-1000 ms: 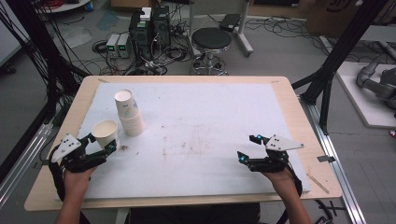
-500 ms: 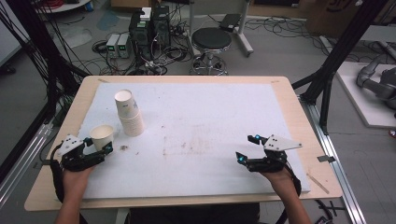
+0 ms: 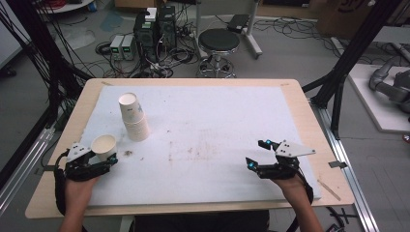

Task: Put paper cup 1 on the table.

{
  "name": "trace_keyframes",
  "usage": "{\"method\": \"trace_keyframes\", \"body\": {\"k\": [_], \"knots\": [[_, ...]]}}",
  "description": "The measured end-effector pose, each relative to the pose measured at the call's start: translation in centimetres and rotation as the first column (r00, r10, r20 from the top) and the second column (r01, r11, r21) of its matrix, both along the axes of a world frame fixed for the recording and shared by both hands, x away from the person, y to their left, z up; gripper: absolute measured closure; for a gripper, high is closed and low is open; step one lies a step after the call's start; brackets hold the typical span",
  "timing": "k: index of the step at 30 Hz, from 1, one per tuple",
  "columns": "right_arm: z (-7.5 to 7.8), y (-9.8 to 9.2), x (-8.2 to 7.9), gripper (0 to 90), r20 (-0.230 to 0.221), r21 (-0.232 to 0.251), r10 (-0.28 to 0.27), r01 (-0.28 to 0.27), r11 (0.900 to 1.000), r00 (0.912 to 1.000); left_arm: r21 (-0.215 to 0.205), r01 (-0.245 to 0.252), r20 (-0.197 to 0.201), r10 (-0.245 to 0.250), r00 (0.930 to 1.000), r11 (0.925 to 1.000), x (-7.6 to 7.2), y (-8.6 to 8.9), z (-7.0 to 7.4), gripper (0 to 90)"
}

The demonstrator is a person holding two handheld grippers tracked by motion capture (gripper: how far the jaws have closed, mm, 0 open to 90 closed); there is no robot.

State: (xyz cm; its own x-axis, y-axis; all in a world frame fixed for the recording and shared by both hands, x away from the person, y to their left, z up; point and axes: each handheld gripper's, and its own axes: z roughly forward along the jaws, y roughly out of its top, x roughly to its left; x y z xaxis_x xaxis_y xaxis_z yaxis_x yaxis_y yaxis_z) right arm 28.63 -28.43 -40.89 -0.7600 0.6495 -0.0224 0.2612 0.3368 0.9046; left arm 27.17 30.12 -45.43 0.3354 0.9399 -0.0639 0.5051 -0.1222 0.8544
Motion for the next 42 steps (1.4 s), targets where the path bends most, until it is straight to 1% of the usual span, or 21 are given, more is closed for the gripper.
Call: {"method": "trace_keyframes", "body": {"k": [3, 5, 8, 10, 17, 18, 19, 21, 22, 23, 24, 25, 26, 27, 30, 31, 34, 35, 37, 38, 42], "knots": [[0.0, -0.1, 0.0, 21.3, 0.006, 0.001, 0.002, -0.002, 1.0, 1.0, 0.015, -0.005, -0.021, 0.005, 0.9998, 0.9999, -0.1, 0.0, -0.1, 21.2], [0.0, -0.1, 0.1, 21.4, 0.004, 0.0, -0.001, 0.001, 1.0, 1.0, 0.015, -0.022, 0.0, 0.022, 0.9998, 0.9996, -0.3, 0.1, 0.2, 20.8], [0.0, -0.1, 0.1, 21.4, 0.004, 0.001, -0.002, 0.002, 1.0, 1.0, -0.017, -0.044, 0.039, 0.044, 0.9983, 0.9989, -0.8, 0.4, 0.9, 17.8], [0.0, -0.1, 0.0, 21.4, 0.0, 0.001, -0.004, 0.004, 1.0, 1.0, -0.05, -0.022, 0.07, 0.026, 0.9972, 0.9985, -1.3, 0.7, 1.4, 16.3], [0.0, -0.2, 0.0, 21.4, 0.002, 0.0, -0.01, 0.01, 1.0, 0.9999, -0.082, -0.001, 0.116, 0.011, 0.9932, 0.9967, -2.3, 1.1, 2.6, 14.4], [0.1, -0.2, 0.0, 21.4, -0.001, 0.003, -0.013, 0.013, 1.0, 0.9999, -0.07, -0.006, 0.158, 0.016, 0.9874, 0.9976, -2.7, 1.0, 3.4, 14.5], [0.1, -0.2, 0.0, 21.4, -0.001, 0.003, -0.013, 0.013, 1.0, 0.9999, -0.07, -0.006, 0.158, 0.016, 0.9874, 0.9976, -2.7, 1.0, 3.4, 14.5], [0.1, -0.3, 0.1, 21.4, 0.002, 0.002, -0.011, 0.011, 1.0, 0.9999, -0.076, -0.002, 0.206, 0.017, 0.9784, 0.9971, -2.9, 0.8, 4.2, 14.4], [0.1, -0.3, 0.1, 21.4, 0.002, 0.003, -0.014, 0.014, 1.0, 0.9999, -0.091, 0.035, 0.272, -0.009, 0.9622, 0.9952, -3.0, 0.3, 4.6, 14.4], [0.1, -0.3, 0.1, 21.4, 0.003, 0.003, -0.017, 0.017, 1.0, 0.9999, -0.091, 0.035, 0.272, -0.009, 0.9622, 0.9952, -3.0, 0.3, 4.6, 14.5], [0.1, -0.3, 0.1, 21.4, 0.008, 0.003, -0.021, 0.021, 1.0, 0.9998, -0.128, 0.106, 0.333, -0.058, 0.9411, 0.9861, -2.8, -0.4, 4.6, 14.5], [0.2, -0.3, 0.1, 21.4, 0.01, -0.004, -0.03, 0.03, 1.0, 0.9995, -0.151, 0.135, 0.35, -0.074, 0.9336, 0.9792, -2.5, -0.7, 4.6, 14.4], [0.2, -0.3, 0.1, 21.4, 0.01, -0.004, -0.03, 0.03, 1.0, 0.9995, -0.151, 0.135, 0.35, -0.074, 0.9336, 0.9792, -2.5, -0.7, 4.6, 14.5], [0.2, -0.3, 0.1, 21.4, 0.021, -0.031, -0.054, 0.055, 0.998, 0.9983, -0.199, 0.185, 0.363, -0.103, 0.9259, 0.9623, -2.0, -1.5, 4.6, 14.5], [0.3, -0.3, 0.1, 21.3, 0.025, -0.03, -0.056, 0.056, 0.998, 0.9981, -0.24, 0.249, 0.386, -0.144, 0.9113, 0.9384, -1.1, -2.8, 4.6, 14.6], [0.3, -0.3, 0.1, 21.3, 0.025, -0.03, -0.056, 0.056, 0.998, 0.9981, -0.24, 0.249, 0.386, -0.144, 0.9113, 0.9384, -1.1, -2.8, 4.6, 14.6], [0.3, -0.4, 0.2, 21.4, 0.025, -0.023, -0.058, 0.059, 0.998, 0.998, -0.217, 0.344, 0.39, -0.242, 0.8885, 0.9135, 0.0, -4.8, 4.6, 14.6], [0.3, -0.4, 0.2, 21.4, 0.018, -0.018, -0.061, 0.062, 0.998, 0.9979, -0.217, 0.344, 0.39, -0.242, 0.8885, 0.9135, 0.0, -4.8, 4.6, 14.8], [0.3, -0.4, 0.2, 21.4, 0.015, -0.016, -0.061, 0.061, 0.998, 0.998, -0.192, 0.378, 0.395, -0.281, 0.8747, 0.9057, 0.4, -5.9, 4.5, 14.8], [0.2, -0.6, 0.3, 21.4, 0.013, -0.013, -0.066, 0.066, 0.998, 0.9977, -0.17, 0.405, 0.389, -0.316, 0.8653, 0.8985, 0.8, -6.7, 4.4, 14.8], [0.1, -0.9, 0.3, 21.3, 0.007, 0.0, -0.086, 0.086, 0.996, 0.9963, -0.159, 0.416, 0.374, -0.335, 0.8647, 0.8956, 1.0, -7.4, 3.8, 14.9]]}}
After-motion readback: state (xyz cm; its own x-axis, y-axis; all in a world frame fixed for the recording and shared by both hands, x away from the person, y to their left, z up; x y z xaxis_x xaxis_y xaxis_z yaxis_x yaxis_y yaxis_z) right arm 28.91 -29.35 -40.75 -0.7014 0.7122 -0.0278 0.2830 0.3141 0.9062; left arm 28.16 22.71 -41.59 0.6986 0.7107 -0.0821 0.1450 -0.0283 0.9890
